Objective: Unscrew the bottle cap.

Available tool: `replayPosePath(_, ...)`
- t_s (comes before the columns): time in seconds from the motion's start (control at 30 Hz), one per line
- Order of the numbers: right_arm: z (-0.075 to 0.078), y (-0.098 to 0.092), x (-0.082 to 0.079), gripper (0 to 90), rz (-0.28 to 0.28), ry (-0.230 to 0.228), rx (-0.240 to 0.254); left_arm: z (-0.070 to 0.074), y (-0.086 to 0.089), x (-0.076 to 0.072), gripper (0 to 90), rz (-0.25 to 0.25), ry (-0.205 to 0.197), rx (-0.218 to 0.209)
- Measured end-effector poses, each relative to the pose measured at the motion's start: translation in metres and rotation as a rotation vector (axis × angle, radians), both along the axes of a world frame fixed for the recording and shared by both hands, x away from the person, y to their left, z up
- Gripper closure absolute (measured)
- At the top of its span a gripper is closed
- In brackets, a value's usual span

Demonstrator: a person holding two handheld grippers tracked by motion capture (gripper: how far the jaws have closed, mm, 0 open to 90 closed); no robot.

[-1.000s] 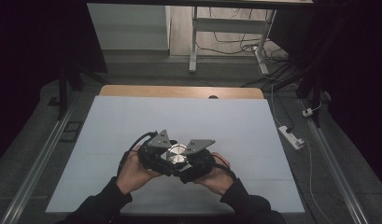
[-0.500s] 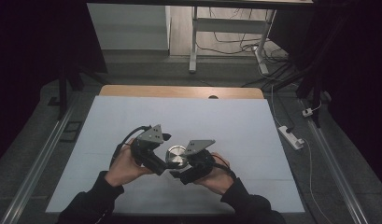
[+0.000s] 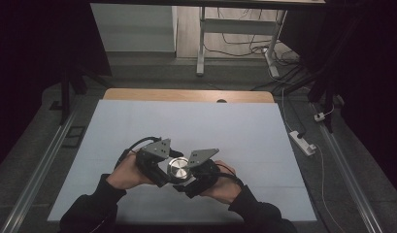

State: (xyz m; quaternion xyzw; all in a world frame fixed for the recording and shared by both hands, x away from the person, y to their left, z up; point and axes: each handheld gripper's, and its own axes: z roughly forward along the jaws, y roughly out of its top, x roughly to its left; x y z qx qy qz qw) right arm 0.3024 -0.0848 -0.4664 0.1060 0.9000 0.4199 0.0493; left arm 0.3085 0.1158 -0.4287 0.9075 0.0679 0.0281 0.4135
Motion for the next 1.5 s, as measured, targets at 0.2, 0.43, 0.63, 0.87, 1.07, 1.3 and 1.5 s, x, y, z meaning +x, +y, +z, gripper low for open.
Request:
replayPosePath(0.2, -0.002, -0.003, 0.005, 15.1, -0.064, -0.009, -0.006, -0.001, -0.009, -0.002, 20.4, 0.149, 0.020, 0.005)
replayPosePath(0.43, -0.002, -0.005, 0.010, 15.1, -0.157, -0.006, -0.004, 0.000, -0.024, -0.008, 20.4, 0.343, 0.025, 0.012)
replayPosePath(0.63, -0.003, -0.007, 0.011, 15.1, -0.192, -0.016, 0.000, 0.000, -0.029, -0.010, 20.1, 0.387, 0.012, 0.009)
replayPosePath(0.87, -0.003, -0.008, 0.010, 15.1, -0.159, -0.008, 0.008, 0.010, -0.004, -0.002, 4.5, 0.268, 0.004, -0.035)
replayPosePath(1.07, -0.002, -0.005, 0.007, 15.1, -0.076, 0.007, 0.011, 0.010, 0.007, -0.002, 5.8, 0.060, 0.001, -0.023)
replayPosePath(1.3, 0.000, 0.002, -0.004, 15.1, 0.026, 0.007, 0.003, 0.005, 0.003, -0.004, 14.8, -0.039, -0.006, 0.016)
replayPosePath(1.5, 0.001, 0.002, -0.004, 15.1, 0.000, -0.003, 0.006, 0.004, 0.000, -0.004, 20.5, 0.027, 0.000, -0.005)
